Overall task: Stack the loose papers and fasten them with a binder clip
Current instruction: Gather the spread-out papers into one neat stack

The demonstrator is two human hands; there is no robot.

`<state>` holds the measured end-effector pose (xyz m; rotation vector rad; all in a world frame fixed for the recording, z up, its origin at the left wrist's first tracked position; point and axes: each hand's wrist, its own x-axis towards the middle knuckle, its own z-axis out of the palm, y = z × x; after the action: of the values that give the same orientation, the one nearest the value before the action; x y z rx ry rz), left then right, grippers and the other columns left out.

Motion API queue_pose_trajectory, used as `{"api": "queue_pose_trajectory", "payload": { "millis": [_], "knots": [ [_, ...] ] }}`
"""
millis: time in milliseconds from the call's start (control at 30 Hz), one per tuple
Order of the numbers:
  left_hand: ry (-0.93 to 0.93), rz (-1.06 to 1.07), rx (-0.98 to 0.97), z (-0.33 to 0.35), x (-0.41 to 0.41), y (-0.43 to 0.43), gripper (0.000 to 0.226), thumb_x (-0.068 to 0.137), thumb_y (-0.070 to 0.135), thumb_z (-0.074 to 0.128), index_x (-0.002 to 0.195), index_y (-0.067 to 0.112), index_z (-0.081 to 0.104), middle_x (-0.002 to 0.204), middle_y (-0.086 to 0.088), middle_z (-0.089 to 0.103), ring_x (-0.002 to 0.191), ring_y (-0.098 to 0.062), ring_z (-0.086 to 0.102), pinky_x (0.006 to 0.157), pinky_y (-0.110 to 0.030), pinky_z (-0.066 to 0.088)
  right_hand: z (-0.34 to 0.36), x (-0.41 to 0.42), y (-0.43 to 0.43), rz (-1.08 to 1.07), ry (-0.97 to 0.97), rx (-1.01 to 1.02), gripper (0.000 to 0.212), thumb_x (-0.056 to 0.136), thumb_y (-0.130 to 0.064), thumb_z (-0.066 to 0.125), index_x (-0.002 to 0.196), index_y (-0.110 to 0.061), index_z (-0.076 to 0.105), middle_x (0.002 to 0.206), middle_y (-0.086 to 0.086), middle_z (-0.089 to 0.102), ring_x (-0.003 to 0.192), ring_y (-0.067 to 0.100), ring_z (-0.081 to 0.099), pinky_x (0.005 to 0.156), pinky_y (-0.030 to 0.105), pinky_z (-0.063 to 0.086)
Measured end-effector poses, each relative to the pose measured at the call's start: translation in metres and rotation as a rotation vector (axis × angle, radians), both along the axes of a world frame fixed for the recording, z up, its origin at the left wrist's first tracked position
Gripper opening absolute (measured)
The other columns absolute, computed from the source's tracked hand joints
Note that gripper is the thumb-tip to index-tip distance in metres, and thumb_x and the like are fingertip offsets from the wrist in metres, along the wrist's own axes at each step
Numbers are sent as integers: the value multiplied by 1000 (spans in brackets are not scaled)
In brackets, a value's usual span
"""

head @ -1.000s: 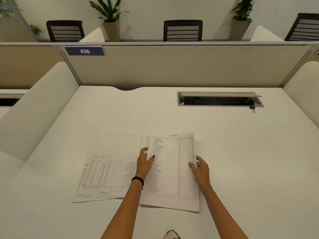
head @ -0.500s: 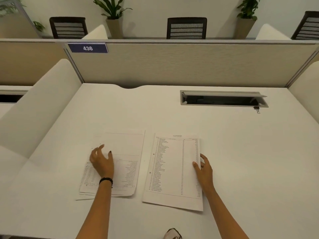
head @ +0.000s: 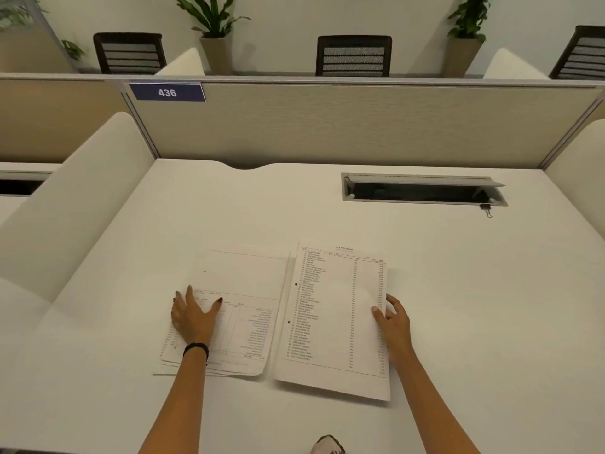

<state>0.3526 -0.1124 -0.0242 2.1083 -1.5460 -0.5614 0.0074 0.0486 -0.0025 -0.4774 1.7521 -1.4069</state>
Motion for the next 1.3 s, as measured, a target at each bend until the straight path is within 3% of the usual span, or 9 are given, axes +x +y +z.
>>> {"api": "queue_pose_trajectory", "payload": {
  "millis": [267,433,700,767,867,1167,1300],
  "knots": [
    [9,-71,13,1,-51,15,80,77,40,69,139,6,33,151,-21,23,138,-36,22,112,-50,20,-8,-1,0,-11,-1,3,36,87,-10,59,121,-13,48,123,17,59,90,28,65,74,38,57],
    [7,-76,-37,5,-68,18,67,77,31,71,132,4,42,140,-22,40,128,-38,37,103,-51,34,-9,0,1,-1,35,2,36,88,-12,57,123,-11,47,124,16,58,91,28,64,74,37,56],
    [45,-47,-9,14,-68,15,53,80,27,68,125,6,49,127,-20,46,117,-37,43,93,-49,40,-8,10,7,-53,228,-16,43,92,-18,52,133,-13,44,133,6,53,120,23,52,101,41,44],
    [69,-64,0,14,-70,16,50,82,27,67,124,7,50,127,-20,46,116,-36,43,92,-49,40,-7,12,5,-28,282,-10,47,92,-15,52,137,-12,39,136,6,46,125,21,45,106,34,37],
    [117,-89,17,16,-78,21,46,84,25,64,124,8,50,128,-19,44,118,-35,42,94,-48,39,-7,17,1,29,394,36,50,92,-9,50,139,-4,33,143,11,36,132,24,35,105,24,25],
    [165,-220,68,19,-102,29,44,88,24,58,128,10,47,130,-17,42,119,-33,41,94,-46,39,-9,26,-9,194,446,55,57,90,-4,50,142,-7,26,150,13,22,139,25,22,110,28,18],
    [213,-161,29,19,-104,30,42,86,17,60,125,6,49,127,-22,43,116,-36,41,95,-43,39,-9,24,-10,159,462,57,56,90,-4,49,141,-7,28,150,13,21,140,25,20,111,30,18]
  ]
}}
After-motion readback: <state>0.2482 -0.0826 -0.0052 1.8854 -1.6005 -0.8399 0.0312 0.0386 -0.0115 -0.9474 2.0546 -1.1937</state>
